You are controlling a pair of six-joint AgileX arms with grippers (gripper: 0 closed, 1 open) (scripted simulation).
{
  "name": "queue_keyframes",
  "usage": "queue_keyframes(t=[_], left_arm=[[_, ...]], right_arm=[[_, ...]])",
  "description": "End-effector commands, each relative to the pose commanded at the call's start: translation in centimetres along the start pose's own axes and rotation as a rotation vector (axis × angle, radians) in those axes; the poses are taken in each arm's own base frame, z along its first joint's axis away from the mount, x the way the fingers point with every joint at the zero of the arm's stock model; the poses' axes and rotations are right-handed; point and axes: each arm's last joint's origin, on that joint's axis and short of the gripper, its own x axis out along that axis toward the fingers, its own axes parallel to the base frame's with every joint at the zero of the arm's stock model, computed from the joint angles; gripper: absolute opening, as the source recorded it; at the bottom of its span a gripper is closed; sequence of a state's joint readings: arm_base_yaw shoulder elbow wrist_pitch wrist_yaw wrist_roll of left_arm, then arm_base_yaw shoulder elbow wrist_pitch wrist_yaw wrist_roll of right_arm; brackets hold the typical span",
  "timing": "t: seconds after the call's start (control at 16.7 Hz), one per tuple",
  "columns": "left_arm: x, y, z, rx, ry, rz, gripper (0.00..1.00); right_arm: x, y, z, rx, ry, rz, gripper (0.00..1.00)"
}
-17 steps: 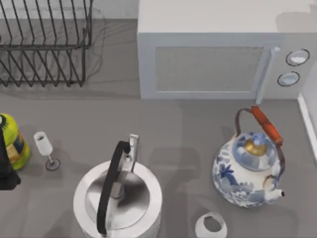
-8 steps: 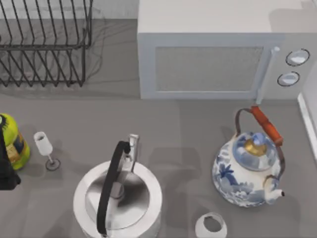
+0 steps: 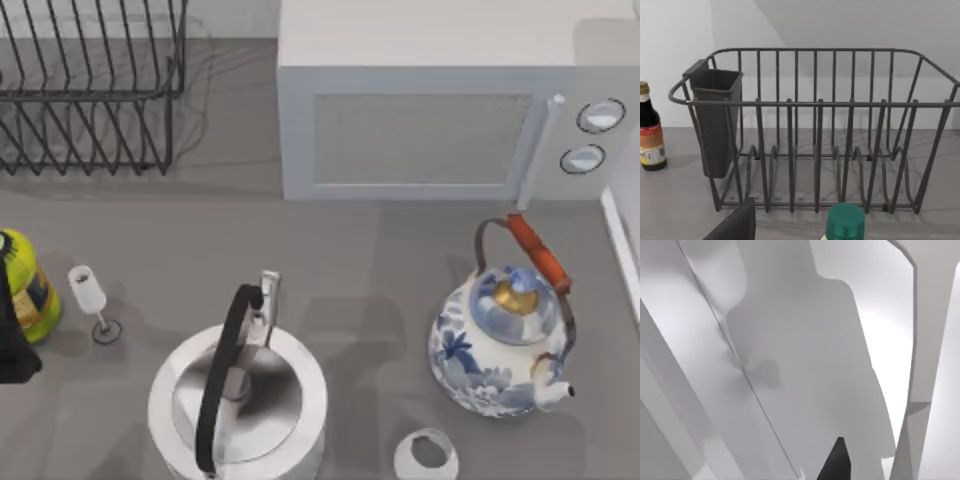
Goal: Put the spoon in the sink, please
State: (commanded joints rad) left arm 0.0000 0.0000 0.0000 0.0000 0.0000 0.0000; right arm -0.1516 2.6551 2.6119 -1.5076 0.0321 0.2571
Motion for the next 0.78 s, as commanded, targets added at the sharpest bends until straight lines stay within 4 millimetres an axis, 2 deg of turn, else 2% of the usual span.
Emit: queue_keyframes(t=[0.18, 0.54, 0.78], left_arm=[[0.0, 0.0, 0.0, 0.0, 0.0, 0.0, 1.0], [0.0, 0.0, 0.0, 0.0, 0.0, 0.0, 1.0], [0.0, 0.0, 0.0, 0.0, 0.0, 0.0, 1.0]], right_arm=[[1.6, 0.1, -0.3, -0.004, 0.006, -0.004, 0.0], [1.9, 0.1, -0.3, -0.005, -0.006, -0.001, 0.0], [1.9, 0.1, -0.3, -0.005, -0.006, -0.001, 0.3]])
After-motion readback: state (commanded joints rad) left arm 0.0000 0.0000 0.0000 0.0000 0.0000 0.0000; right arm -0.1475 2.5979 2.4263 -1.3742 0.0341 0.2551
